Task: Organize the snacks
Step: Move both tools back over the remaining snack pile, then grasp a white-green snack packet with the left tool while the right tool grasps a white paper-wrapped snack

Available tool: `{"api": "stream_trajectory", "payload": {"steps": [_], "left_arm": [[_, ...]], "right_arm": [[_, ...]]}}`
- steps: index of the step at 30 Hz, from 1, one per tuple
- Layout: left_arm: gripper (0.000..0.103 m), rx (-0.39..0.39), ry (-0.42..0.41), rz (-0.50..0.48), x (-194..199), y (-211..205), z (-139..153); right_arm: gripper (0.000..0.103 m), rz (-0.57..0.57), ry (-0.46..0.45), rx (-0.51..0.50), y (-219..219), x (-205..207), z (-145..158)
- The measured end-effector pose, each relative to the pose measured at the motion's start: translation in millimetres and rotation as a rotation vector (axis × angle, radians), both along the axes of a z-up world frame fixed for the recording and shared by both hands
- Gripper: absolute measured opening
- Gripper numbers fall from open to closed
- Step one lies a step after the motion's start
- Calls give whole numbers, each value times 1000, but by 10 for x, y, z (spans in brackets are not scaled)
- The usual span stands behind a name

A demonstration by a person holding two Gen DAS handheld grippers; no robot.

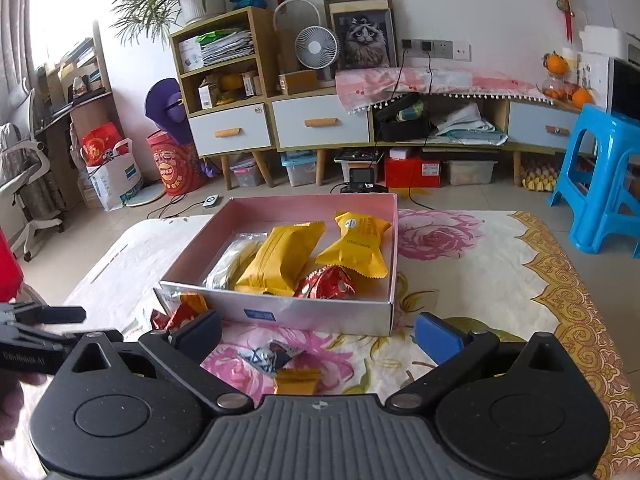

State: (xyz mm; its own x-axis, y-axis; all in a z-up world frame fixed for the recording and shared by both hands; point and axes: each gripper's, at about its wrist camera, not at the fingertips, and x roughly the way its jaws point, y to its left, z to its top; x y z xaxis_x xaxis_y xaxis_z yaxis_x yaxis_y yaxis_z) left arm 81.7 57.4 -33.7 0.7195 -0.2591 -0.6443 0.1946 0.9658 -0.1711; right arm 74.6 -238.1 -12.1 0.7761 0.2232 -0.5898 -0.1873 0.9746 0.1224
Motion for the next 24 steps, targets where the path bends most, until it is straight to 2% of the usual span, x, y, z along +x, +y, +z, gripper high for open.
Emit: {"api": "stream_trajectory", "payload": {"steps": [4,7,15,18,24], "left_arm": [[101,-15,38,23,21,99,-144],[101,21,40,11,24,133,-242],[101,137,-39,-103,14,169,-419],[101,123,-42,-123,40,210,-453],[99,72,-22,-110,155,370,-569]], "right_arm": [[96,29,12,-51,6,-84,-133],[96,40,49,-84,1,-146,-244],[95,79,89,-84,29,-343,-346],[95,94,92,-98,78,-375,-386],[83,103,99,-137,113,-388,-469]]}}
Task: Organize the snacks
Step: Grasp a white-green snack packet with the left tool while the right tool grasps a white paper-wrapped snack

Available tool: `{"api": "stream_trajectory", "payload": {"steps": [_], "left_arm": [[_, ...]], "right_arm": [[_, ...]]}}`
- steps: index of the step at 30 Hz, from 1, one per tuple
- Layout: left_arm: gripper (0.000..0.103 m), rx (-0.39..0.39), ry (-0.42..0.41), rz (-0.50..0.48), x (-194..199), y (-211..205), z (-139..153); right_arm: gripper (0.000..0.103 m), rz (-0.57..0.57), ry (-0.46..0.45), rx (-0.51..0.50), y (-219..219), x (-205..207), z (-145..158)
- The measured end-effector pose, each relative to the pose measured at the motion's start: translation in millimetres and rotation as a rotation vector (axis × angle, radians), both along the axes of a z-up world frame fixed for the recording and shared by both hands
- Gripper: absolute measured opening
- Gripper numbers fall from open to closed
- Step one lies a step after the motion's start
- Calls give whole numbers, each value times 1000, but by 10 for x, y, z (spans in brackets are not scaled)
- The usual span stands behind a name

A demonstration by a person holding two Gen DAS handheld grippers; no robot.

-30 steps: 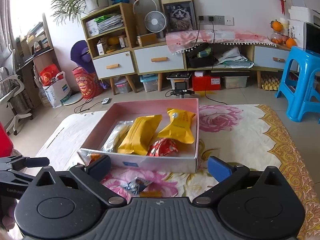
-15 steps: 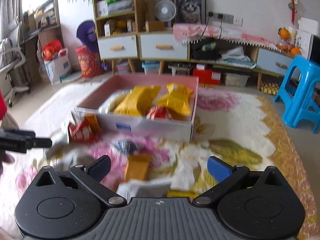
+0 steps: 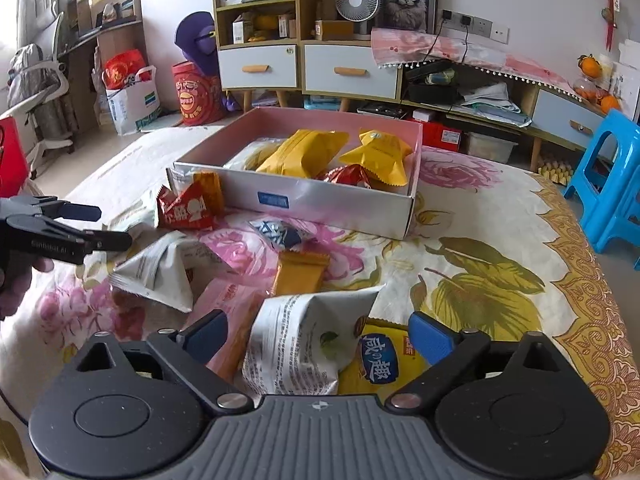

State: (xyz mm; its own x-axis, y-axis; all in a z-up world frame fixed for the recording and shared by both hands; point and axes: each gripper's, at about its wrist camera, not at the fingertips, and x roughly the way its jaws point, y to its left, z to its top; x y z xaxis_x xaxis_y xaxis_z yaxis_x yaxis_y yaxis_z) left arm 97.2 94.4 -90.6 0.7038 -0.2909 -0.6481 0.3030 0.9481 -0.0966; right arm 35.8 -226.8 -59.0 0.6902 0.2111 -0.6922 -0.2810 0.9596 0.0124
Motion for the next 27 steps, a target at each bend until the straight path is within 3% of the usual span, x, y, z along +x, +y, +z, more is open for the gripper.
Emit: {"api": "stream_trajectory", "payload": {"steps": [5,9,13,18,21,27], "left_arm": [[97,-34,-1,-4,31,47,-17],[92,-17,-12,-27,29,0,-14],[81,16,-21,-41,31,-56,-7],[51,49,-27,-52,19,-110,26],[46,51,-22,-52,21,-119,38],[44,36,-6,-27,20,-112,58]], "right_arm": [[70,13,-10,-21,10,-2,-37],[56,45,-30,-46,53,-16,-54],[54,57,-44,-47,70,-26,-49],[47,55,-38,-27,59,-8,-31],[45,55,-34,-25,61,1,-30],[43,49,-22,-5,48,9,-14]]}}
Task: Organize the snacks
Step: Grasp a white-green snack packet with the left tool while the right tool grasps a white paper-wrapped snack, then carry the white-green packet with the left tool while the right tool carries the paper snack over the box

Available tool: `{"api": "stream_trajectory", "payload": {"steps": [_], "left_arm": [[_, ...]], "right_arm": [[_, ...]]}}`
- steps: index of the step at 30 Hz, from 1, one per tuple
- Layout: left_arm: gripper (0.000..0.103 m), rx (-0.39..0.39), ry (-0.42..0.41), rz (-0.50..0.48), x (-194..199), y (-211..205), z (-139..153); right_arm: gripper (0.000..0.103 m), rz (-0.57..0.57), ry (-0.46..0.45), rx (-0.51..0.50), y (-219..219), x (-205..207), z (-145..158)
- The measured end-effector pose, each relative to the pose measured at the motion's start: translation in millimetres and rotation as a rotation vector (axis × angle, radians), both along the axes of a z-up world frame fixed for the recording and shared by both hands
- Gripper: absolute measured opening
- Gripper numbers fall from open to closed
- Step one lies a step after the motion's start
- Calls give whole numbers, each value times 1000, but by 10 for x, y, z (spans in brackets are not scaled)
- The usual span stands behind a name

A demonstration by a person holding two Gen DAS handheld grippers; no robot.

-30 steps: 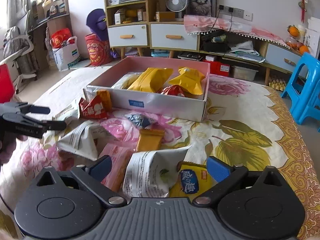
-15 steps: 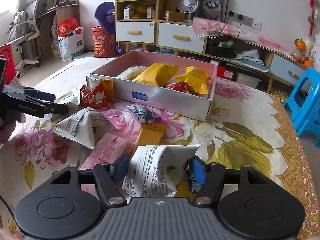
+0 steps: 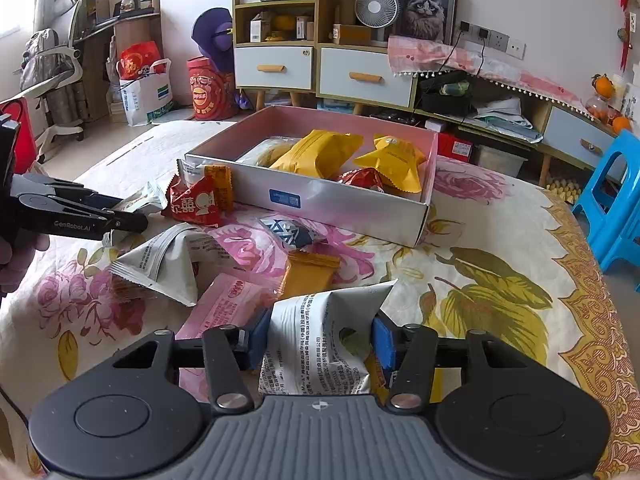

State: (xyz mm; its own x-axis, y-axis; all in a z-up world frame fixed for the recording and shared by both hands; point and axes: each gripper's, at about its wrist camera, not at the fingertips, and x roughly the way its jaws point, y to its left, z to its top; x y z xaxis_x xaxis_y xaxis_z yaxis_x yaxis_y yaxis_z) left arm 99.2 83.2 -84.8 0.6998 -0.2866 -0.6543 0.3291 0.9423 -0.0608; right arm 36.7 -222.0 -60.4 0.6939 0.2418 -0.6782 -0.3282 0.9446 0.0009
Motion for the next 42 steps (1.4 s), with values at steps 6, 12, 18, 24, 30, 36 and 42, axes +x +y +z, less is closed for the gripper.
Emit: {"api": "stream_trajectory", "payload": {"steps": [6,12,18,24,30,36,42], "left_arm": [[44,-21,12,18,-9,-11,59],[44,-48,17,34,-20,-6,136],[45,-66,13,50,-30,-19,214],[45,-118,19,88,16,24,331],[45,-150,6,92,0,13,434],[45,-162,-17,94,20,-37,537],[45,-166,-36,84,103,-124,636]], "right_arm": [[43,-35,18,62,-77,49,31],[43,-45,7,87,-98,61,82],[43,-59,-15,102,-118,89,158],[43,-83,-42,135,-137,167,295],[43,-99,-51,177,-158,280,394],[43,-112,-63,193,-145,400,475],[43,-110,-67,213,-109,529,541]]}}
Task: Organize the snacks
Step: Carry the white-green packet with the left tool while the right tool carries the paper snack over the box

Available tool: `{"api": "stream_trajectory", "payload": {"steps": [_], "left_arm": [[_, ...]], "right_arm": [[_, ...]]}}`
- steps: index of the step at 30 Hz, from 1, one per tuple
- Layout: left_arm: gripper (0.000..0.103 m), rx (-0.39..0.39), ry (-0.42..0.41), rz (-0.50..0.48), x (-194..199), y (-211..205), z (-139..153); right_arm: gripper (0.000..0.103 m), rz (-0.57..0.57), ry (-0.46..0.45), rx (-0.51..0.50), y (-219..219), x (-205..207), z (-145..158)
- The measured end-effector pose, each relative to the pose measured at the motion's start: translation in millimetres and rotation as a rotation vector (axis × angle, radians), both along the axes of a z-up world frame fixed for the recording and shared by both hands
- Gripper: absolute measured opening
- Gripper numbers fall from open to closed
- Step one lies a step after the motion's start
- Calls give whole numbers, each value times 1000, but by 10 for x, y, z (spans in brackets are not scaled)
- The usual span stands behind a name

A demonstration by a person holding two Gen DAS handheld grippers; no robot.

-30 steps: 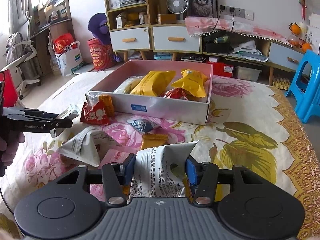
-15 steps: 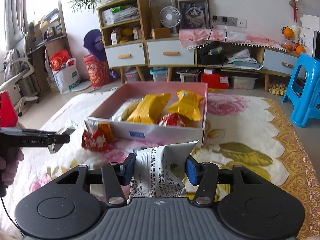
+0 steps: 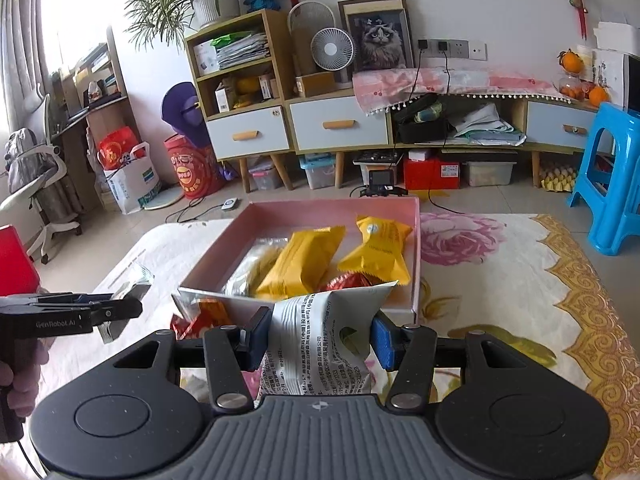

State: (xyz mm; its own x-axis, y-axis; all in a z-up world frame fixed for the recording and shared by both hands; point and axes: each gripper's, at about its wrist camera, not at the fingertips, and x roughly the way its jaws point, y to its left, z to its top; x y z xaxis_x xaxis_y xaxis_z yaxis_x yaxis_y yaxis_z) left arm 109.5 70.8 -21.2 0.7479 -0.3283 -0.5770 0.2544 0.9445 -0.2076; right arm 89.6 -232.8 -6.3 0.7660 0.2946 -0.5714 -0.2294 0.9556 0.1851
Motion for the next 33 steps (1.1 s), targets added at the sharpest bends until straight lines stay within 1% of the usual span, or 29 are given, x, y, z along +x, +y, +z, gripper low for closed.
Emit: {"api": "stream_trajectory", "payload": {"steps": [7,10,14,22,26,33], "left_arm": [[45,-18,-2,1,195,-85,29],[45,-31,4,6,329,-139,18],[45,-17,4,14,535,-258,-2],[45,27,2,44,1015,-479,-33],[45,59,-7,36,1191,-595,-72],[45,82,-14,41,1390,-725,-152]], "right_arm": [[43,-24,7,22,-7,269,34],[43,-45,28,53,-22,437,23],[43,-71,57,82,-1,696,-19],[43,-110,90,39,113,1174,-122],[43,-132,87,1,131,1329,-169],[44,-145,94,-31,169,1495,-196]]}}
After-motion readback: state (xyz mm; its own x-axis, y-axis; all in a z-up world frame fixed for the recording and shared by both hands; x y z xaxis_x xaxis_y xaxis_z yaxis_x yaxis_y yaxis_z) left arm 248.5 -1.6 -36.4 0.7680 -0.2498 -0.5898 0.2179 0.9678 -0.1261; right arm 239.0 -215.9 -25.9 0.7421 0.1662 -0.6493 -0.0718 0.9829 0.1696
